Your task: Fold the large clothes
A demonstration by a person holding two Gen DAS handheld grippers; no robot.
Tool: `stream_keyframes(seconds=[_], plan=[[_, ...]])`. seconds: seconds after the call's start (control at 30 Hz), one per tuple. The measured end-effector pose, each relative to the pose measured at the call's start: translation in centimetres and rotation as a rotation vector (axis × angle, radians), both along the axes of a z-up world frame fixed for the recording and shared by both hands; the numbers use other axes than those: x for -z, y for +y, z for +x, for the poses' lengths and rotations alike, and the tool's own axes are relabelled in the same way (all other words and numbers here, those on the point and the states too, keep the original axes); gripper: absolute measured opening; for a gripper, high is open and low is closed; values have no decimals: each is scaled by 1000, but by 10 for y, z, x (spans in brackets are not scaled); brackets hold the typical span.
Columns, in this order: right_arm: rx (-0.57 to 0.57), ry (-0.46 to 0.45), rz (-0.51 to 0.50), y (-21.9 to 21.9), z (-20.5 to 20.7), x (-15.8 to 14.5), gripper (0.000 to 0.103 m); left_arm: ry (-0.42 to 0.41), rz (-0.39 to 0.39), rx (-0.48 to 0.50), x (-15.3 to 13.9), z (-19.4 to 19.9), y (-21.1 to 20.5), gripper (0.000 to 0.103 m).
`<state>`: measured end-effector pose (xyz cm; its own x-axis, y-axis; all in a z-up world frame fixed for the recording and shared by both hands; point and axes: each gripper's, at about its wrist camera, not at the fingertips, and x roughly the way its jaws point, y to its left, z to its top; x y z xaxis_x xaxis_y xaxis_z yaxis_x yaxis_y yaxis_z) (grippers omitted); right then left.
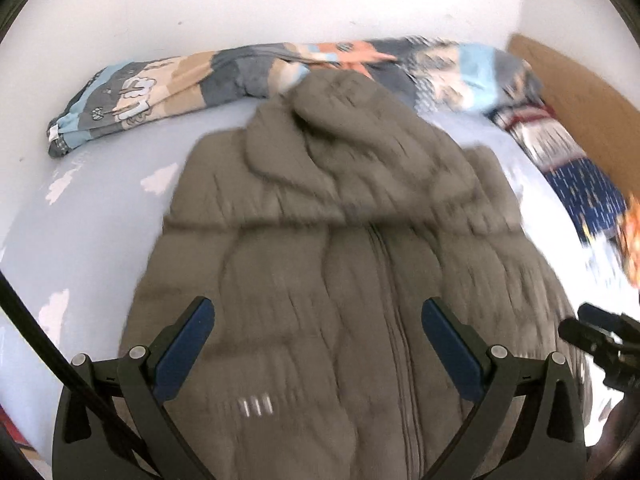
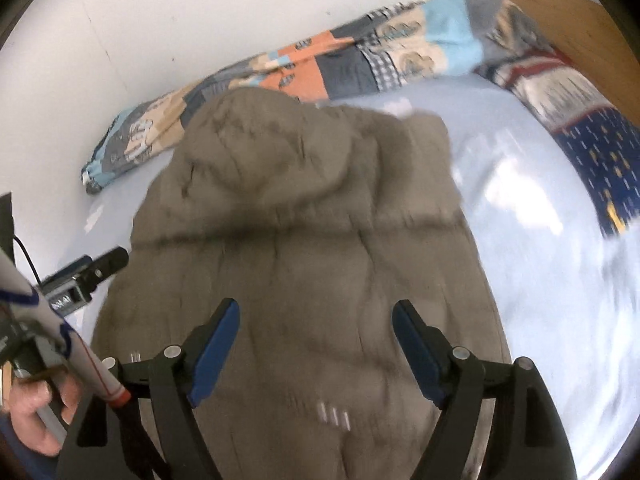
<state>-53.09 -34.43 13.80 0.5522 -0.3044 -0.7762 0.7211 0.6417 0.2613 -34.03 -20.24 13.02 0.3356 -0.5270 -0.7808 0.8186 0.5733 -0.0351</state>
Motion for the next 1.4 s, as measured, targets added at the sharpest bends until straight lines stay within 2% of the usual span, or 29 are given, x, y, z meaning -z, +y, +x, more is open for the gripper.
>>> stream_keyframes(seconds=[0.1,0.3,0.4,0.47,0.63,0.73,0.8,0.97,1.4], plan=[[16,4,27,30,-33,12,83,7,41,17,15,-30,25,103],[-9,39,61,74,-65,35,83,25,120,0,46,-71,75,103],[-6,75,37,87,-70,41,83,15,126,-72,59,-78,106,103],[-4,95,27,93,-70,45,83,44,126,-122,67,-71,117,103],[2,164,0,103,-66,61,83,18,155,-209,85,-53,127,103],[-20,207,-35,109,-61,70,83,26,151,-216,95,-50,130,103],[-31,236,-76,113,-61,74,84,-6,154,-211,99,-53,128,103],[-34,255,-92,113,-60,82,91,-59,172,-212,105,-59,122,103],[-50,279,-134,113,-53,96,99,-183,76,-173,112,-67,127,103]])
